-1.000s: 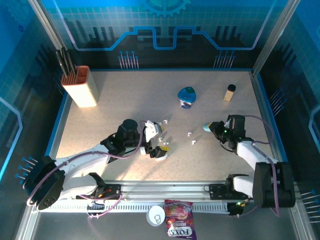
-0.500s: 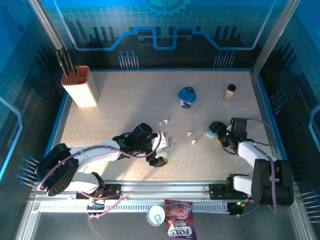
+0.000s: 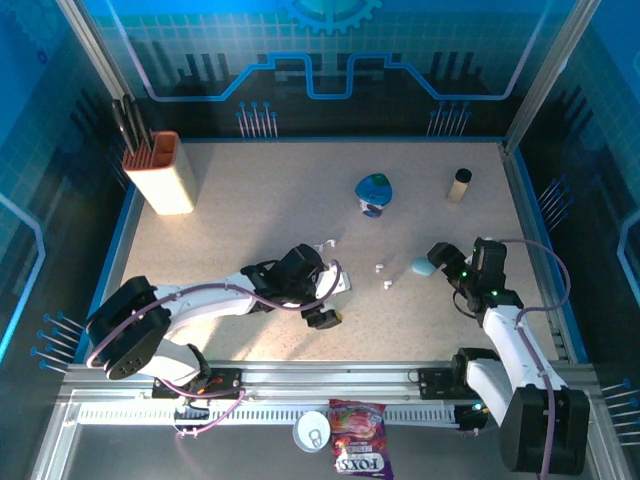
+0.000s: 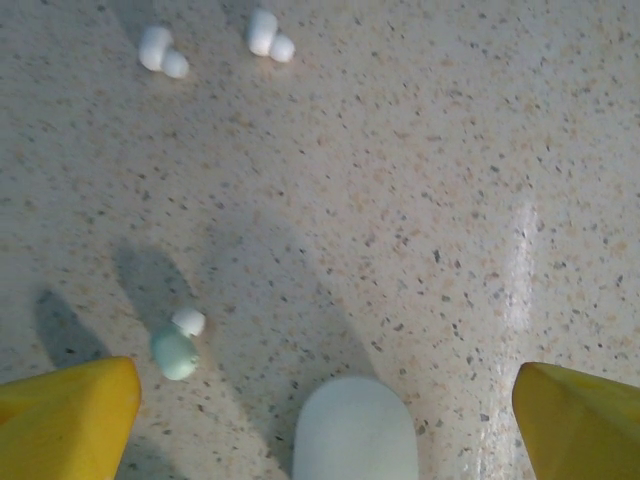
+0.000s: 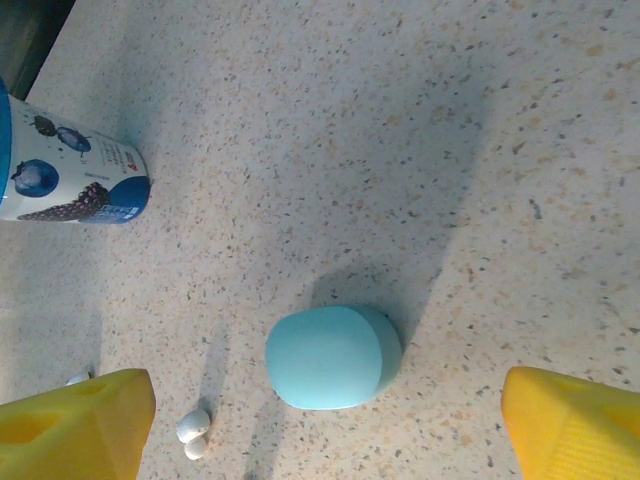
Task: Insert wireless bluetooth earbuds into charging case
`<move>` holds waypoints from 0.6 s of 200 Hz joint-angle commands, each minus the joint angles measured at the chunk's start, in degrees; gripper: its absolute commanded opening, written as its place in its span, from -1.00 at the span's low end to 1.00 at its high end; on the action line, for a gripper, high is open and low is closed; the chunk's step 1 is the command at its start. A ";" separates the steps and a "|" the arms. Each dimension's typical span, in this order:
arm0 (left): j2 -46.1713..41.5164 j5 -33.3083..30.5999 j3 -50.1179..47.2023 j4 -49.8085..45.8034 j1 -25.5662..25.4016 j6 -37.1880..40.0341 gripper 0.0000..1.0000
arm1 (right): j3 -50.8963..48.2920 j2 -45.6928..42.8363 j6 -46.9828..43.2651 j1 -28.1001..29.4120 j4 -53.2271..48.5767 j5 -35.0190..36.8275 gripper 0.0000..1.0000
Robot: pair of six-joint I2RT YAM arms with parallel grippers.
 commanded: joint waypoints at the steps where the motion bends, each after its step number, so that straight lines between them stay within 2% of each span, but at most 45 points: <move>1: 0.21 -3.46 3.19 -9.87 -1.02 0.20 0.91 | 1.42 -0.84 -2.05 -0.94 -3.24 1.46 0.81; 33: 1.34 -7.99 5.64 -16.53 -1.18 2.82 0.91 | 1.81 -0.93 -2.66 -0.94 -2.97 0.47 0.80; 103: 8.19 -4.38 7.24 -17.07 -1.39 0.53 0.87 | 1.91 -1.76 -3.02 -0.94 -3.38 -0.13 0.79; 120: 9.98 -4.30 8.29 -17.90 -1.61 0.73 0.80 | 1.73 -2.10 -2.94 -0.95 -3.39 -0.33 0.79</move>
